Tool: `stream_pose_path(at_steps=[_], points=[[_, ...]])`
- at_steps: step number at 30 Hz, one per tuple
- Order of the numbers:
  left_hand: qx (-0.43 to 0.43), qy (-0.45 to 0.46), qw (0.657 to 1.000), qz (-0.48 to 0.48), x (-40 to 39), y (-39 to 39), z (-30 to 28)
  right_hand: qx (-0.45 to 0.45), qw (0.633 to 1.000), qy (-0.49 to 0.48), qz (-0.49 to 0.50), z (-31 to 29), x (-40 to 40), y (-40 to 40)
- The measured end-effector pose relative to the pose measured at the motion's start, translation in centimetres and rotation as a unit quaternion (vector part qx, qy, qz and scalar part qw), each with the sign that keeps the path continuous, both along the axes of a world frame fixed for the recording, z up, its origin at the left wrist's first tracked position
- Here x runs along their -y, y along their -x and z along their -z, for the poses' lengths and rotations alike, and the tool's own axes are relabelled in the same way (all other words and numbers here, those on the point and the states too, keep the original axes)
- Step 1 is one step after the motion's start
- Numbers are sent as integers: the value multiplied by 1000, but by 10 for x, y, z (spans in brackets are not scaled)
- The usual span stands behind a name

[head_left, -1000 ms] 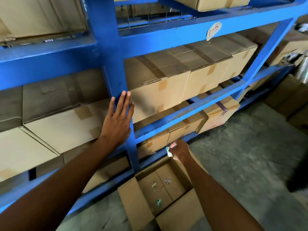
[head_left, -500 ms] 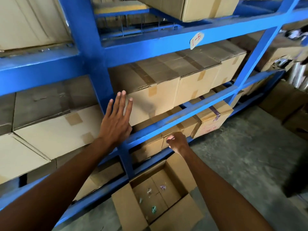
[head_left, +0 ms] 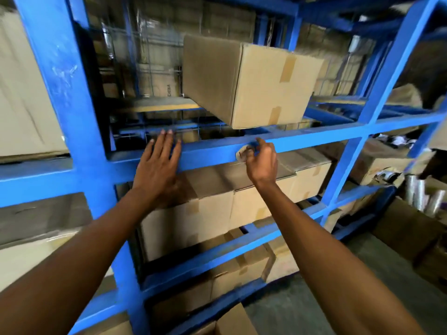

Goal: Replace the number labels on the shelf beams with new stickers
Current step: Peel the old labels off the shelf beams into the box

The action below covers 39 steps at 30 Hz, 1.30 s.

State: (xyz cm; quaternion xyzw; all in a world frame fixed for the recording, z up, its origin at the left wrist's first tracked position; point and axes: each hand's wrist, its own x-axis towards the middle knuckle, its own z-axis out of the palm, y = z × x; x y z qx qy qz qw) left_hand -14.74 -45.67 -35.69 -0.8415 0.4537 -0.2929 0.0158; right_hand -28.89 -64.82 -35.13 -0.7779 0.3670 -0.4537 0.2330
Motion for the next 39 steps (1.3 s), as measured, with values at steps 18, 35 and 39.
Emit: stream_pose_path(at_steps=[18,35,39], points=[[12,46,999,-8,1,11,6,-4,988,-35,-152,35,2,2],[-44,-196,979,-42,-121,30,190,-232,904,-293,-208,266,-129,24],[-27,-281,958,-45,-139,9,218,-269,870,-383,-154,307,-161,33]])
